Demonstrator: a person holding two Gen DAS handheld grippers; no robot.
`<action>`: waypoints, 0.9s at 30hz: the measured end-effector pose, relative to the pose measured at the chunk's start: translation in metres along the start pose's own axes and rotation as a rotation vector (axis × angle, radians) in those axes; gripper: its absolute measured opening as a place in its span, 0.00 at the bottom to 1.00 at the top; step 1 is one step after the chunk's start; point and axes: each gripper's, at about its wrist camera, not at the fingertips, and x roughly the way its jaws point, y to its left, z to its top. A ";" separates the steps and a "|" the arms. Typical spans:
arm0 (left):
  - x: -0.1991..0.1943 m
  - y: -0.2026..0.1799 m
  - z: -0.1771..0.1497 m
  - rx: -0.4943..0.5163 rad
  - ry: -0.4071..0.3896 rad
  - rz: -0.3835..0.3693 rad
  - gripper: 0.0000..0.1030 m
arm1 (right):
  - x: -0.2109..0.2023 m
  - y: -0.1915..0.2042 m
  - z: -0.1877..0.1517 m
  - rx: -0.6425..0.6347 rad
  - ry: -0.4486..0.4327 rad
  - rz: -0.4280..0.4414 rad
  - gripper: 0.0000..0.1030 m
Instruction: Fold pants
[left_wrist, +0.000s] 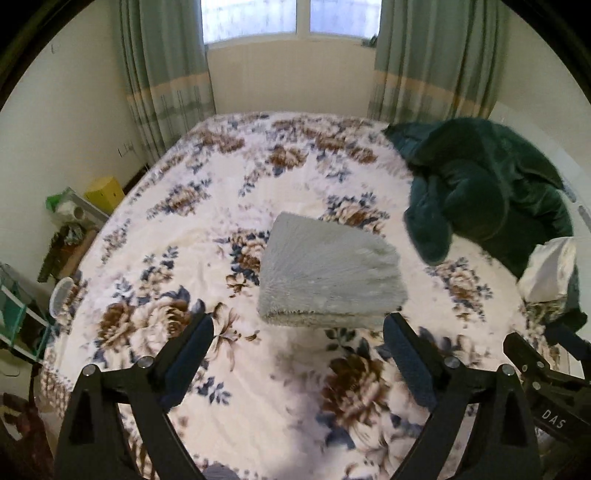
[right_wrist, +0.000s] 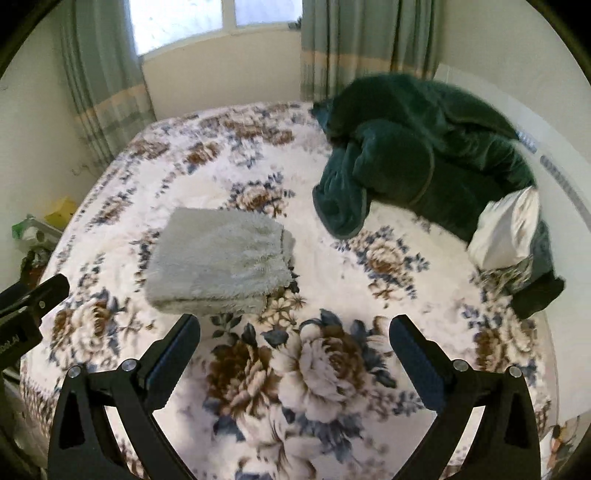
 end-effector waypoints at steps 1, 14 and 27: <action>-0.017 -0.002 -0.001 0.001 -0.012 0.001 0.91 | -0.021 -0.003 0.000 -0.002 -0.016 0.003 1.00; -0.212 -0.004 -0.007 -0.007 -0.122 0.021 0.91 | -0.270 -0.031 -0.009 -0.043 -0.155 0.025 1.00; -0.294 0.008 -0.036 -0.002 -0.147 0.023 0.91 | -0.410 -0.022 -0.042 -0.063 -0.256 0.055 1.00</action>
